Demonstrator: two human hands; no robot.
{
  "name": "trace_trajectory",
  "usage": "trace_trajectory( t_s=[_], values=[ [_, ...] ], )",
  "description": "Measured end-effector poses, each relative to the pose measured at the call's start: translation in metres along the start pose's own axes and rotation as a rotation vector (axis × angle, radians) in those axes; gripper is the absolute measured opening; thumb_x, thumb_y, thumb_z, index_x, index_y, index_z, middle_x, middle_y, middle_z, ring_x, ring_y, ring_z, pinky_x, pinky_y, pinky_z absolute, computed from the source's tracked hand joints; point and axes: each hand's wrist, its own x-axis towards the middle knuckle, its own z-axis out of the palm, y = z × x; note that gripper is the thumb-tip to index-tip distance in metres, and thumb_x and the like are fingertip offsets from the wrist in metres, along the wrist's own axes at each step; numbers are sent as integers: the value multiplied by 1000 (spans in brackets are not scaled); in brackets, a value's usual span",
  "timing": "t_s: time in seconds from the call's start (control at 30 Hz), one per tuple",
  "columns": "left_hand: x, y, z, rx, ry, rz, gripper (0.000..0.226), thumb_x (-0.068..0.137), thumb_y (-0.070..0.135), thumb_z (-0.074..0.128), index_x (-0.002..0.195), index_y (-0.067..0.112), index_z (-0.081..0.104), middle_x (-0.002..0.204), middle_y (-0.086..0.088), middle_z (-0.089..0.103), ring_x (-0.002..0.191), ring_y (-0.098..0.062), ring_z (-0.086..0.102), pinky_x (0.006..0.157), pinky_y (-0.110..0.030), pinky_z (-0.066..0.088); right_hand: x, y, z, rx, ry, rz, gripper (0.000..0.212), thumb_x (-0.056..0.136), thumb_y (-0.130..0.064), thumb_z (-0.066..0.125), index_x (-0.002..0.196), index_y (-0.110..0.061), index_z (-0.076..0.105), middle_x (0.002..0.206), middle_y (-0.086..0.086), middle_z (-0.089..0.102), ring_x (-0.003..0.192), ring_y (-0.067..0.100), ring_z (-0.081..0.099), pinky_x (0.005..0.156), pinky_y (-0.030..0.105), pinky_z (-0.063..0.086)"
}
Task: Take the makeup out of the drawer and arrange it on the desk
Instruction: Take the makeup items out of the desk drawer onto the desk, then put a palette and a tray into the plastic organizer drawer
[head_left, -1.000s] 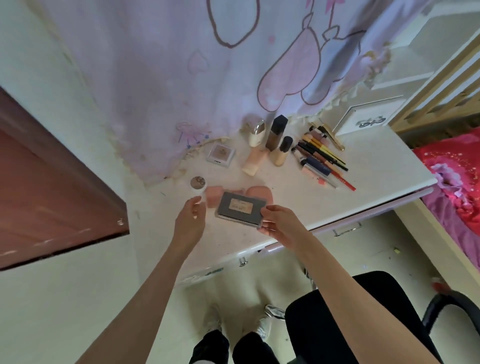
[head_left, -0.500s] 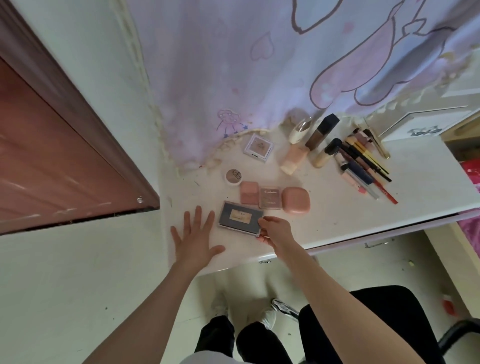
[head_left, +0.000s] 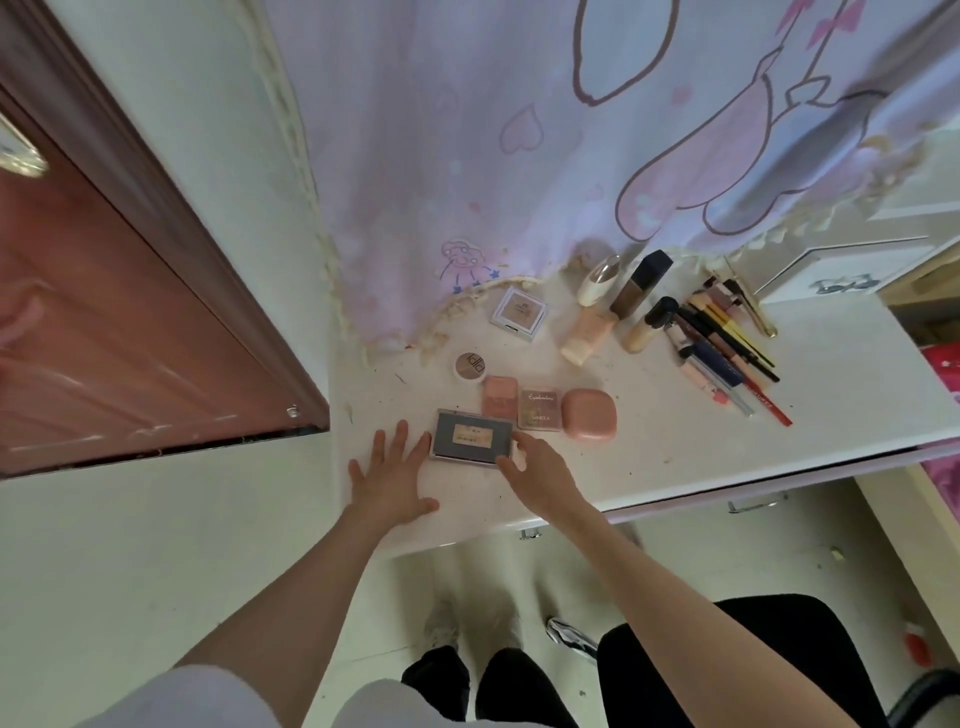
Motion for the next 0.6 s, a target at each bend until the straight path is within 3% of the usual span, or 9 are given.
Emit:
trace_trajectory(
  t_s=[0.1,0.2,0.27,0.37,0.47,0.6],
  values=[
    [-13,-5,-33,27,33,-8,78,89,51,48,149,28,3,157,0,-10,144,-23,-5,112,-56,2,-9,-11,-22,-120,12,-122,48,95,-31,47,140,-17,37,138,8,45,122,25,46,95,33,38],
    [-46,-14,-50,-4,351,12,68,93,54,37,149,27,9,157,-2,-4,144,-23,-3,112,-53,1,-14,-37,-46,-335,76,-363,50,96,-37,42,142,-19,32,140,6,42,124,28,43,97,38,38],
    [-78,-23,-52,-73,541,-29,65,93,54,36,148,27,14,157,-1,2,144,-21,-1,113,-51,2,-17,-63,-57,-448,79,-519,54,96,-42,38,144,-22,26,150,1,29,135,25,32,107,40,30],
    [-135,-37,-50,-65,775,-164,63,92,56,35,146,27,21,156,0,12,144,-17,6,114,-48,5,-29,-105,-60,-579,75,-735,59,97,-48,30,149,-25,14,158,0,10,144,18,13,117,41,11],
    [-198,-52,-43,-122,936,-301,61,92,55,31,144,23,28,154,-2,21,144,-20,10,115,-49,7,-55,-148,-45,-610,81,-943,61,96,-52,28,149,-27,11,158,0,8,144,18,11,117,42,8],
    [-275,-70,-15,-220,1047,-535,60,94,48,35,147,29,15,157,2,8,145,-17,-1,115,-44,-1,-107,-198,-6,-577,-25,-1180,61,95,-53,31,148,-30,15,157,0,12,144,18,10,117,44,7]
  ],
)
